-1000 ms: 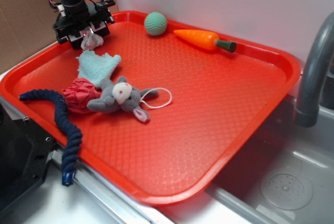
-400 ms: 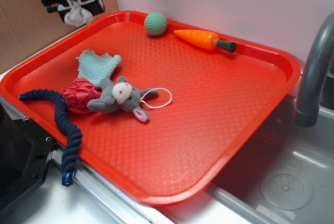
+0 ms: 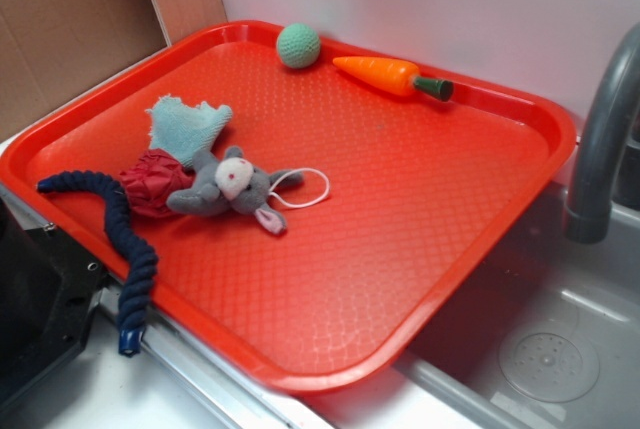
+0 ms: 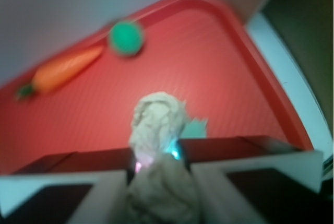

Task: Grab the white paper.

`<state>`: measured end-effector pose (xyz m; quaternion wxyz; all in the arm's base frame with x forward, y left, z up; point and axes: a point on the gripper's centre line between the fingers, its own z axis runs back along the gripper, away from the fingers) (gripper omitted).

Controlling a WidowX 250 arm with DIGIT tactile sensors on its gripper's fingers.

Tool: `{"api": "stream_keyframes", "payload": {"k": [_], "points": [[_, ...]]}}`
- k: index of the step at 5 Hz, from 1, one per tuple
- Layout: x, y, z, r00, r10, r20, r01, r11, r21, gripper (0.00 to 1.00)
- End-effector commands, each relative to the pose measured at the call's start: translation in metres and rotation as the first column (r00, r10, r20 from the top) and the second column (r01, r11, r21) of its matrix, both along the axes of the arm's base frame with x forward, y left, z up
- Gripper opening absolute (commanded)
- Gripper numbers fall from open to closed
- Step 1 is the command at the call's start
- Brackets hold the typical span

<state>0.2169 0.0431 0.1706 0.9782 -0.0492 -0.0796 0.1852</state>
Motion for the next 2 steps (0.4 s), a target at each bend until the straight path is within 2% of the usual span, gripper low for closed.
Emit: {"api": "stream_keyframes", "payload": {"k": [1, 2], "points": [[-0.047, -0.015, 0.054, 0.893, -0.449, -0.021, 0.447, 0.893, -0.05, 0.0], [-0.064, -0.024, 0.061, 0.89, -0.457, 0.003, 0.457, 0.889, -0.038, 0.0]]}}
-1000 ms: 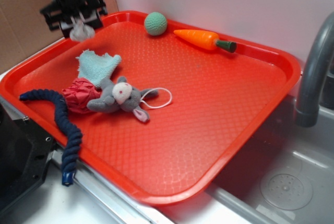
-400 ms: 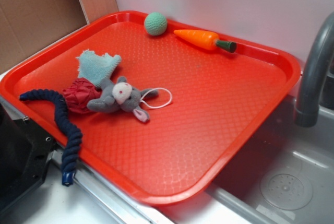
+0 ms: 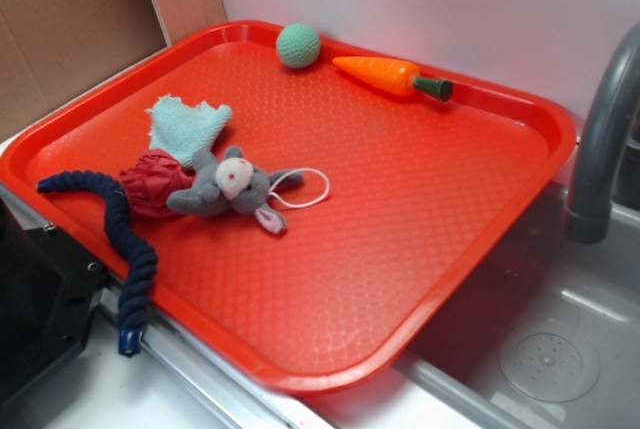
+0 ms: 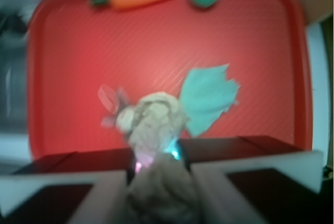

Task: Grab the white paper.

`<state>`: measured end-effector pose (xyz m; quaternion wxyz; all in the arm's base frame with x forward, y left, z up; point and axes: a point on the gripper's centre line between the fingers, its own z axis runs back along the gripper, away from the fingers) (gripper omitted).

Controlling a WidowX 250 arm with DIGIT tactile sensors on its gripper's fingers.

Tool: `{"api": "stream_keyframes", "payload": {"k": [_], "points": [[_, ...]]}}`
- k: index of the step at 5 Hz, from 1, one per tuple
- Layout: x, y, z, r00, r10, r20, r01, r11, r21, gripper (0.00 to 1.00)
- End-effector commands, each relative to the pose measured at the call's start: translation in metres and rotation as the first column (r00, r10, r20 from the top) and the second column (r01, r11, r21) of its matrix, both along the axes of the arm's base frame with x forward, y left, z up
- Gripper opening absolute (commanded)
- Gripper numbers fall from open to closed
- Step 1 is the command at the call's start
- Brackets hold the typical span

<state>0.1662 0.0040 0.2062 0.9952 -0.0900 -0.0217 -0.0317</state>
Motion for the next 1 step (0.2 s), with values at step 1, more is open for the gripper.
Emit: {"api": "stream_keyframes", "payload": {"k": [1], "points": [[-0.0049, 0.0233, 0.021, 0.997, 0.071, 0.017, -0.072, 0.996, 0.061, 0.0]]}}
